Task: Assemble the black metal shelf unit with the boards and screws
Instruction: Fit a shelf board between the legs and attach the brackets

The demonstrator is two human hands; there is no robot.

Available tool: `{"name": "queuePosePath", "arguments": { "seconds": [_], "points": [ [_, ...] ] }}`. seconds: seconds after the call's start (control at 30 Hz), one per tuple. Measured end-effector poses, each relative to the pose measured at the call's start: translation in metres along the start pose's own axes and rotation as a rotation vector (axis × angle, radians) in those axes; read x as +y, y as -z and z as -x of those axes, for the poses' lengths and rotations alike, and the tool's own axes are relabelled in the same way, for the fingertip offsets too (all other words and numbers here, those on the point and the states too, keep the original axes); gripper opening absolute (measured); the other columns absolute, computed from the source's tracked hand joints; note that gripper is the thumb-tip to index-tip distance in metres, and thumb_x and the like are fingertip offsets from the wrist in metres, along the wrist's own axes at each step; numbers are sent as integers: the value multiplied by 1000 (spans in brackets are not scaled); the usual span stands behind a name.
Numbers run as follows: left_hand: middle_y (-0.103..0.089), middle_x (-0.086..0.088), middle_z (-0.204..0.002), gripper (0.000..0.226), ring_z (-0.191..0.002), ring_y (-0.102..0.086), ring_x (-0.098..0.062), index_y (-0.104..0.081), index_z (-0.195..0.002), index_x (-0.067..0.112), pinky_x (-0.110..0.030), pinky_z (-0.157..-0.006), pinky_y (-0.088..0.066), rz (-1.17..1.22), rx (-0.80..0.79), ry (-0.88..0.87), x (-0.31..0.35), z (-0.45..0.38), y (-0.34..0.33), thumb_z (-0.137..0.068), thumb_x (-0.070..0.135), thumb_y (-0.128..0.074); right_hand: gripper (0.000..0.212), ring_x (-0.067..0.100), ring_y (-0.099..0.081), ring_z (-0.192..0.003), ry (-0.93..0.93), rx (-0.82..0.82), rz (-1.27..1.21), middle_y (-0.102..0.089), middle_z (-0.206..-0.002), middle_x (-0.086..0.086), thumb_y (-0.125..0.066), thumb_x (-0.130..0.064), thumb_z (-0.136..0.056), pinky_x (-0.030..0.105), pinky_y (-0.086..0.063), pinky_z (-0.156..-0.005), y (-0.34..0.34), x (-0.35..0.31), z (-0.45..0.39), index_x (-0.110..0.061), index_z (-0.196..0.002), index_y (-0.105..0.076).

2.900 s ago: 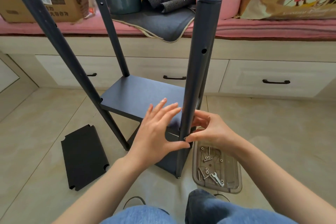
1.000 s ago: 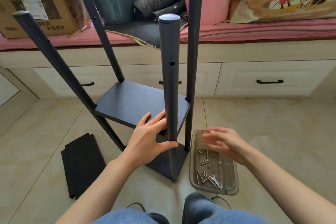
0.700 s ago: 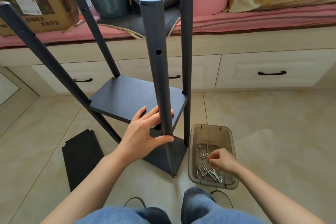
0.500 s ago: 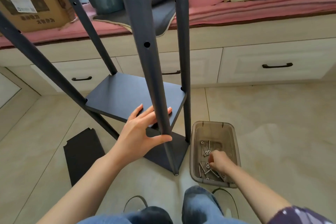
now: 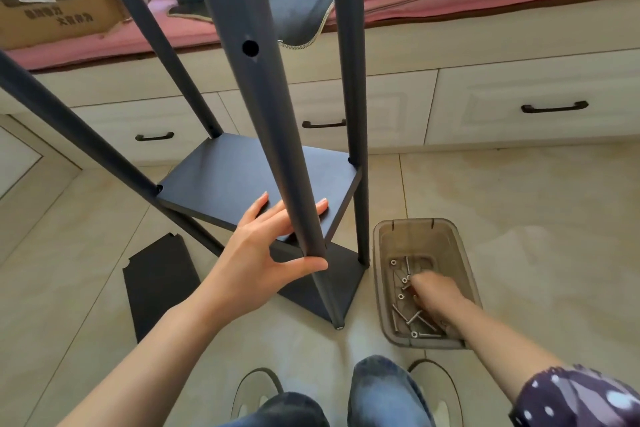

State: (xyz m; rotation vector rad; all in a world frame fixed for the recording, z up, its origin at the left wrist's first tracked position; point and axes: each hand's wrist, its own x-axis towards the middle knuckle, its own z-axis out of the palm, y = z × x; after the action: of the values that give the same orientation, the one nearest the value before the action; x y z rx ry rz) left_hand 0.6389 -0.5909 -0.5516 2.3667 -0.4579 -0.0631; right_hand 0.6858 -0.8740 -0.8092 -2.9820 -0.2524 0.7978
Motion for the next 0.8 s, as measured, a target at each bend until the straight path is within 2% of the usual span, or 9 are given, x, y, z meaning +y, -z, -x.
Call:
{"name": "queuePosePath", "arguments": {
  "seconds": [0.07,0.17,0.23,0.37,0.47,0.6,0.63,0.7,0.8],
  "points": [
    [-25,65,-128,49,-134,-19,26,-52,-117,58,-57,-122,-23,-2,9,5,-1,0,-1,-71,51,-68,28,31,-58,-117,1,2,-12,-59,-128,12,-44,-15,-98,33,-47,-89,7,19,-4,-14,-123,-57],
    [-23,65,-128,52,-148,-23,-4,-52,-119,57,-57,-122,-22,-5,11,26,0,-2,-1,-71,51,-69,22,30,-58,-117,-19,11,-75,-59,-127,14,-47,-15,-97,32,-47,-90,16,47,-6,-10,-116,-57],
    [-24,66,-127,52,-149,-23,-10,-52,-119,56,-56,-122,-22,1,7,34,1,-3,-1,-71,50,-70,10,31,-60,-113,-42,26,-139,-61,-123,15,-50,-13,-95,32,-46,-86,21,60,-6,-12,-103,-56],
    [-29,64,-124,50,-145,-26,-3,-53,-117,54,-55,-123,-22,12,8,36,6,-6,-2,-70,47,-70,5,29,-63,-99,-73,126,-335,-66,-105,11,-59,-14,-92,31,-49,-79,26,65,-4,-13,-96,-56],
    [-29,53,-133,53,-148,-27,-10,-54,-120,50,-55,-122,-23,19,17,50,7,-5,-2,-70,45,-70,13,20,-63,-85,-25,256,-567,-60,-84,-6,-64,-12,-90,17,-41,-63,36,49,7,-21,-90,-54],
    [-25,66,-122,56,-129,-24,25,-49,-122,55,-52,-124,-21,25,3,46,7,-5,-3,-74,40,-73,6,5,-59,-79,26,467,-827,-62,-84,-9,-63,-15,-93,11,-39,-64,61,18,36,-19,-92,-60],
    [-24,67,-121,57,-131,-25,22,-48,-122,57,-52,-124,-21,21,3,48,7,-6,-3,-75,36,-75,3,4,-60,-80,37,506,-896,-63,-85,-7,-62,-17,-95,13,-40,-65,69,8,44,-18,-93,-59],
    [-24,63,-124,60,-143,-30,-1,-47,-122,58,-54,-123,-21,21,8,54,9,-6,-3,-78,31,-78,5,11,-64,-81,46,509,-1099,-66,-87,0,-54,-20,-99,17,-46,-65,87,-18,61,-16,-97,-56],
    [-28,47,-141,64,-152,-22,-21,-50,-134,47,-58,-122,-20,44,-2,86,12,-7,-4,-79,32,-77,15,22,-71,-86,5,345,-1498,-73,-94,9,-40,-24,-105,28,-56,-68,119,-59,84,-12,-105,-50]
  ]
}}
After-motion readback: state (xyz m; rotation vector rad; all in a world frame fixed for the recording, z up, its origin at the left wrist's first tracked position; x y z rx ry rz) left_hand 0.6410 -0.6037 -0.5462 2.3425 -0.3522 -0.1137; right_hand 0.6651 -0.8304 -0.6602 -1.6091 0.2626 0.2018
